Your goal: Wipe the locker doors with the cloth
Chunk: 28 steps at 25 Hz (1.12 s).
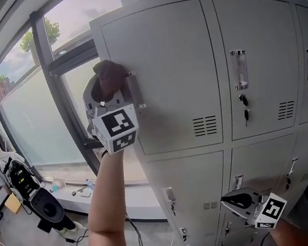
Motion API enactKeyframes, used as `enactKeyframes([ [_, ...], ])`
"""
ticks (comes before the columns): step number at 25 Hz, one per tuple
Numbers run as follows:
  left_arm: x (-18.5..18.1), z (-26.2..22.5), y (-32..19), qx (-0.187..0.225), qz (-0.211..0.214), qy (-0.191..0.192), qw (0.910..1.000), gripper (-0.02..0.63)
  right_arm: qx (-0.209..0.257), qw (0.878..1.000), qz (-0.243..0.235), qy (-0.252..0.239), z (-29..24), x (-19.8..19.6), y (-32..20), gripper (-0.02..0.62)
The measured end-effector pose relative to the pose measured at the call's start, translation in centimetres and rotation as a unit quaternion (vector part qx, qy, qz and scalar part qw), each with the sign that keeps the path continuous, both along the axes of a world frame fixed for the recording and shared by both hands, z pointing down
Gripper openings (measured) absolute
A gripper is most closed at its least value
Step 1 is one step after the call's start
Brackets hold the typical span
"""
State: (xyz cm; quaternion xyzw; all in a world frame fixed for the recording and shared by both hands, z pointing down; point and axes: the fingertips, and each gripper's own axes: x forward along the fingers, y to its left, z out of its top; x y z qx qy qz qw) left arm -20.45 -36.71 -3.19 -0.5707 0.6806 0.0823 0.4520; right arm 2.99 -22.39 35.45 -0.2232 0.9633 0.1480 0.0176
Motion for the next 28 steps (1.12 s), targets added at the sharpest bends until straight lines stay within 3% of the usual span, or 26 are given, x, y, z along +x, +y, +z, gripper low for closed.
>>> enactKeyframes([
  [4, 1.1, -0.7, 0.1, -0.007, 0.013, 0.012, 0.9998, 0.067, 0.005, 1.000, 0.004, -0.003, -0.4, 0.5, 0.3, 0.018],
  [9, 5.5, -2.0, 0.4, -0.008, -0.005, -0.055, 0.9985, 0.067, 0.003, 1.000, 0.019, -0.010, -0.2, 2.1, 0.6, 0.018],
  [15, 11.8, -3.2, 1.0, -0.002, 0.020, -0.106, 0.9941, 0.067, 0.002, 0.999, 0.033, -0.018, -0.2, 3.7, 0.7, 0.018],
  [18, 16.7, -2.6, 1.4, 0.007, 0.009, -0.183, 0.9831, 0.067, 0.000, 0.999, 0.031, -0.018, 0.1, 3.9, 0.7, 0.018],
  [23, 25.8, 0.3, 2.0, 0.019, 0.027, -0.305, 0.9517, 0.067, -0.014, 0.999, 0.037, -0.034, 0.5, 4.9, 0.7, 0.018],
  [25, 27.4, 0.9, 2.3, 0.020, 0.039, -0.321, 0.9461, 0.067, -0.021, 0.998, 0.037, -0.052, 0.3, 4.7, 1.1, 0.018],
  [28, 27.0, 0.1, 2.3, 0.024, 0.053, -0.307, 0.9498, 0.067, -0.023, 0.998, 0.034, -0.052, 0.0, 4.8, 1.0, 0.018],
])
